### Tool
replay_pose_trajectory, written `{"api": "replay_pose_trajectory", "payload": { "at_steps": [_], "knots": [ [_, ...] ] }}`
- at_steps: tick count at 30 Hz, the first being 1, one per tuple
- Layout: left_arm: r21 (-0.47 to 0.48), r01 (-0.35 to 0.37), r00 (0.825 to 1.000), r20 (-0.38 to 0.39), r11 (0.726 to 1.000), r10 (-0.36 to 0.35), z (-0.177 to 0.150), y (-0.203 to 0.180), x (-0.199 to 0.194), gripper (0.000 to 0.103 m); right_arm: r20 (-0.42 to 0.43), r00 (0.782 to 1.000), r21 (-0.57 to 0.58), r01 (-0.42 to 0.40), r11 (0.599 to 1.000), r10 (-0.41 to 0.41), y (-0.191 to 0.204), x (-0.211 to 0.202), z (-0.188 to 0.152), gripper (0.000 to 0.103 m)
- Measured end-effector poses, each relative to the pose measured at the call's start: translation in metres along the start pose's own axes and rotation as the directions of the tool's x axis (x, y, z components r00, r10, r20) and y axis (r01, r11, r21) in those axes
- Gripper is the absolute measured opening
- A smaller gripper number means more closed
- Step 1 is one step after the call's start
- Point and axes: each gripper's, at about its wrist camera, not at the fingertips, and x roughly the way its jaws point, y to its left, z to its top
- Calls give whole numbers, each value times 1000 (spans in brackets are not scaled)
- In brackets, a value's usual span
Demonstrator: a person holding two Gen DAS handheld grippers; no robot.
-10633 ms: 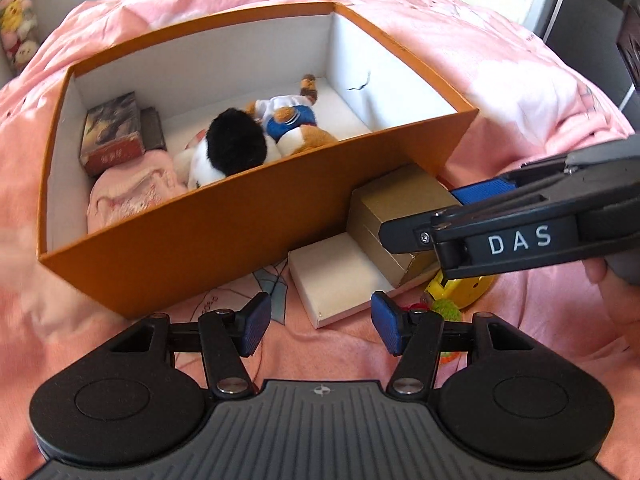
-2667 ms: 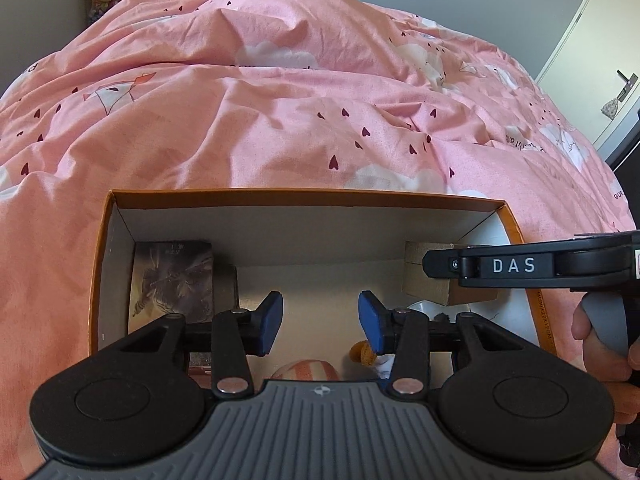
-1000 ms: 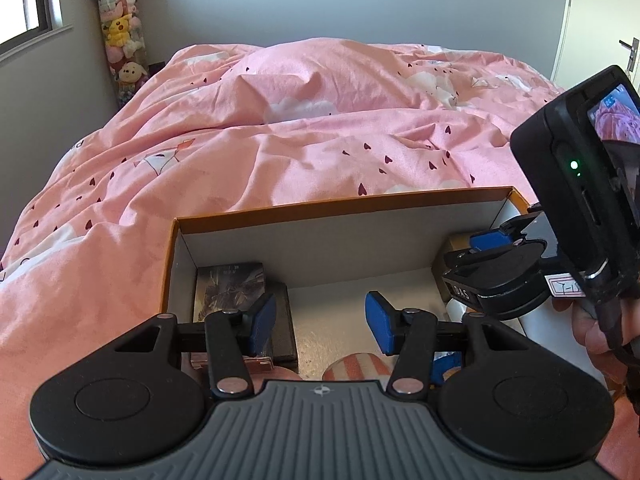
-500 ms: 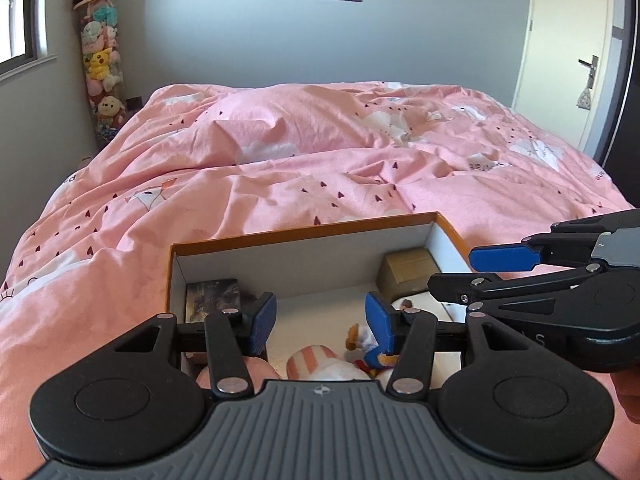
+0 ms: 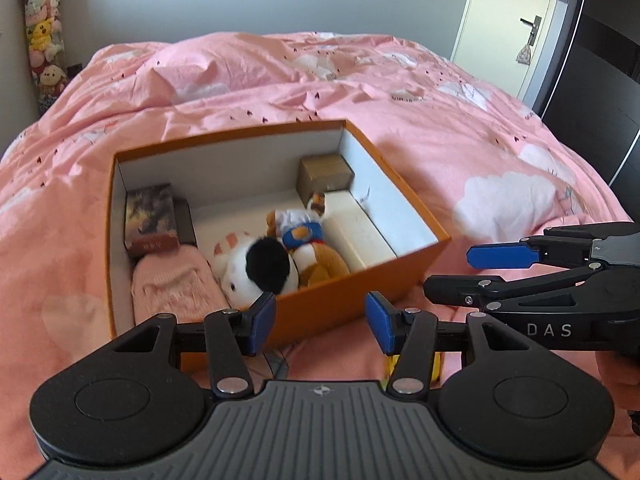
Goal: Organize objects
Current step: 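Move both tools down to the fruit and tape measure beside the shoebox, then grasp the crocheted fruit with the left tool while the right tool grasps the yellow tape measure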
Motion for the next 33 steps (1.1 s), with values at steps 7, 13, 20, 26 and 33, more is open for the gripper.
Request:
{"api": "replay_pose_trajectory", "payload": {
  "at_steps": [7, 13, 20, 26, 33],
  "knots": [
    [43, 56, 990, -130, 998, -50, -38, -17, 25, 61, -140, 989, 39, 60, 997, -54, -14, 23, -51, 47],
    [-98, 103, 959, -255, 990, -125, -54, -22, 57, 60, -204, 978, 100, 75, 992, -53, -29, 38, -65, 42],
    [-220, 90, 940, -303, 971, -156, -61, -19, 78, 60, -228, 973, 117, 72, 990, -43, -34, 49, -71, 40],
    [-315, 111, 919, -328, 943, -218, -63, -11, 94, 58, -237, 971, 129, 73, 989, -41, -39, 53, -71, 35],
    [-344, 133, 908, -334, 929, -254, -67, -9, 101, 47, -255, 967, 133, 64, 989, -28, -40, 60, -71, 35]
  ]
}}
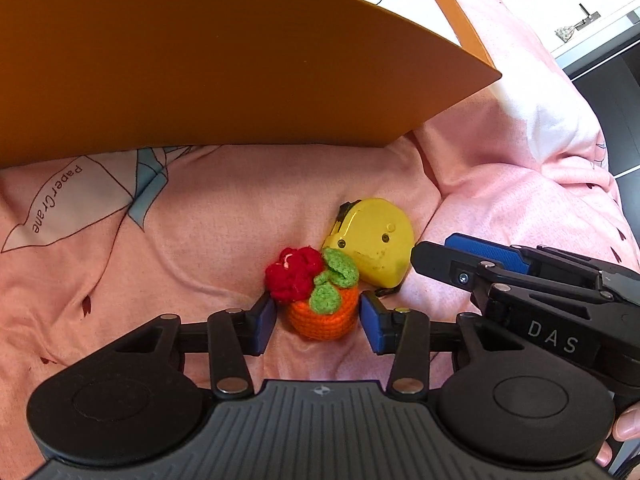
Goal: Organize objects
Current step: 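Grasp the crocheted fruit with the left tool while the right tool grasps the yellow tape measure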
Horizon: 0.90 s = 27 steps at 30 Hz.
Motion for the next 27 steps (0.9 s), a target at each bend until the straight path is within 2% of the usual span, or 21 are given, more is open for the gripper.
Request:
{"api": "replay_pose_trajectory", "payload": {
  "at_steps": [2, 8, 11, 14, 17, 20, 24, 27],
  "knots": [
    [14, 0, 1000, 5, 1000, 0, -1, -2, -5, 46, -2, 1000, -4, -3, 1000, 3, 1, 0, 1, 36],
    [106, -83, 997, 12, 991, 82, -4, -6, -33, 46, -20, 999, -79, -31, 996, 30, 10, -2, 5, 37],
    [148, -133, 991, 24, 980, 130, -3, -4, -45, 46, -42, 998, -177, -54, 983, 47, 21, -1, 10, 44],
    [170, -138, 990, -3, 976, 141, 1, 4, -50, 46, -50, 998, -311, -46, 949, 32, 34, 0, 16, 49],
    [146, -153, 987, -19, 977, 157, 3, 15, -46, 46, -56, 998, -436, -37, 899, 14, 44, 6, 21, 54],
    [109, -160, 986, -27, 981, 163, 4, 25, -41, 48, -87, 996, -501, -41, 864, -3, 47, 17, 26, 54],
    [82, -172, 984, -32, 982, 175, 3, 31, -43, 55, -152, 988, -494, -97, 864, 24, 44, 32, 32, 56],
    [54, -187, 982, -22, 981, 189, 3, 34, -48, 60, -171, 984, -477, -118, 871, 40, 41, 38, 32, 57]
  ]
}}
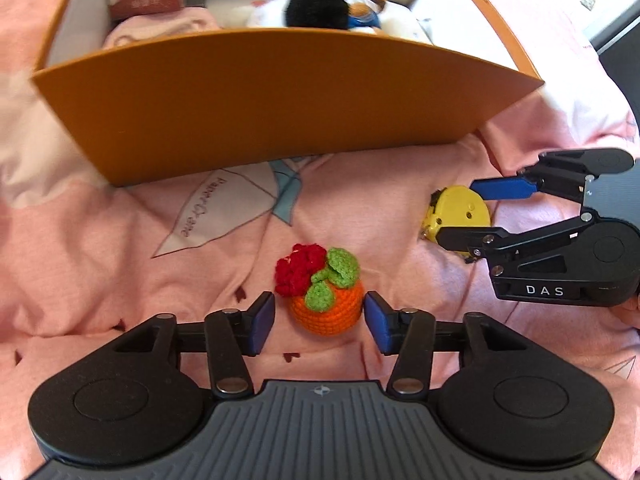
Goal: Organize objects
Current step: 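Grasp the crocheted fruit with the left tool while the right tool grasps the yellow tape measure, then lift the fruit with the left tool while the right tool lifts the tape measure over the shoebox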
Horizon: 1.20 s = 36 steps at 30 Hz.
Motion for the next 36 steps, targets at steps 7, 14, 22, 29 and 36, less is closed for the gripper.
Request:
{"api": "replay_pose_trajectory", "payload": {
  "at_steps": [7, 14, 22, 29, 36],
  "knots": [
    [-138, 68, 998, 2, 988, -68, -7, 11, -1, 58, -2, 1000, 5, -31, 1000, 31, -5, 2, -1, 58],
    [-220, 77, 997, 47, 972, -68, 0, 10, 5, 56, -1, 999, -9, -39, 999, 39, -4, 3, 2, 58],
    [-272, 35, 999, 9, 962, -34, 4, 9, 23, 52, -20, 999, -62, -28, 998, 26, 3, 9, 3, 59],
    [-290, 47, 999, 24, 956, -42, 3, 12, 25, 47, -20, 1000, -80, -14, 997, 12, 5, 10, 1, 57],
    [-198, 63, 996, 68, 978, -50, 1, 2, 6, 46, 15, 1000, -87, -5, 996, 6, 9, -3, 2, 57]
  ]
}}
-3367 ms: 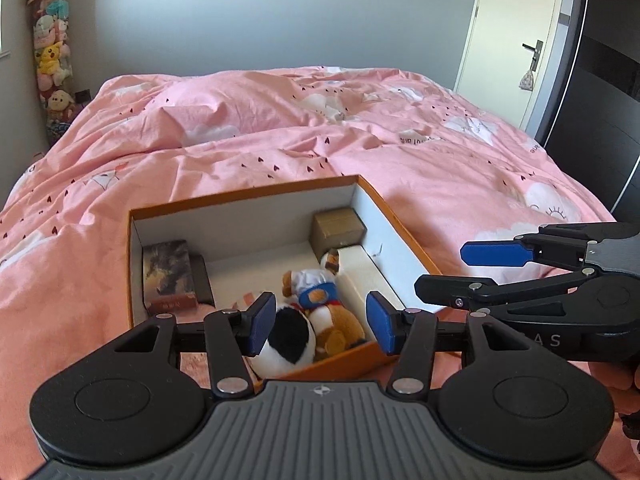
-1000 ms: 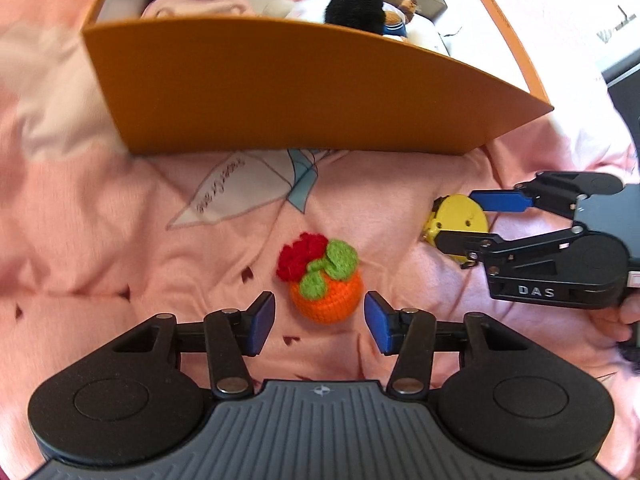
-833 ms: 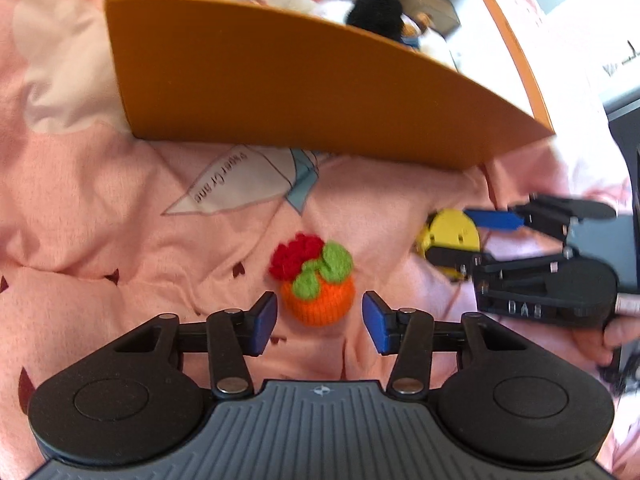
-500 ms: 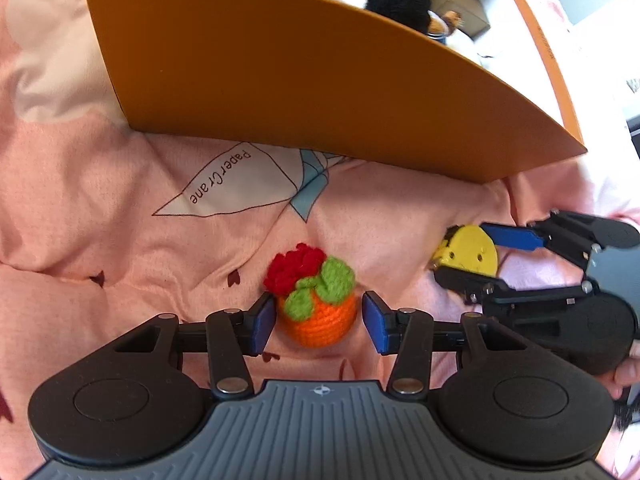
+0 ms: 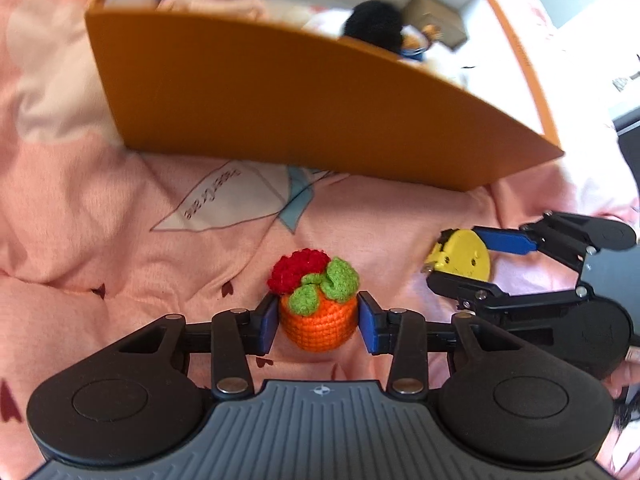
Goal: Organize objects
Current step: 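Lift the fruit with the left tool while the right tool lifts the tape measure over the shoebox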
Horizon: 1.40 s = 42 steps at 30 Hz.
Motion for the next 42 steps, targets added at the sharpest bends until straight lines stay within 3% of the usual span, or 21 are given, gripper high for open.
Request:
{"api": "replay_pose_trajectory", "payload": {
  "at_steps": [7, 14, 22, 34, 38, 42],
  "knots": [
    [105, 43, 995, 86, 993, -52, 5, -12, -46, 46, 91, 996, -11, 0, 1000, 1, 5, -42, 6, 57],
    [178, 82, 977, 181, 981, -115, 24, -29, -86, 46, 213, 977, -64, 5, 998, 8, 9, -95, 24, 57],
    [228, 35, 953, 287, 973, -101, 65, -40, -107, 46, 321, 947, -116, 59, 992, -19, 4, -125, 63, 57],
    [308, 5, 943, 316, 952, -107, 148, -29, -107, 46, 373, 927, -106, 76, 991, -32, -35, -100, 140, 57],
    [339, 12, 956, 272, 941, -110, 175, -29, -88, 46, 346, 938, -50, 26, 998, -7, -60, -77, 165, 57],
    [392, -2, 978, 192, 920, -79, 195, -26, -55, 46, 298, 955, -85, 22, 996, 5, -73, -42, 182, 57]
  ]
}}
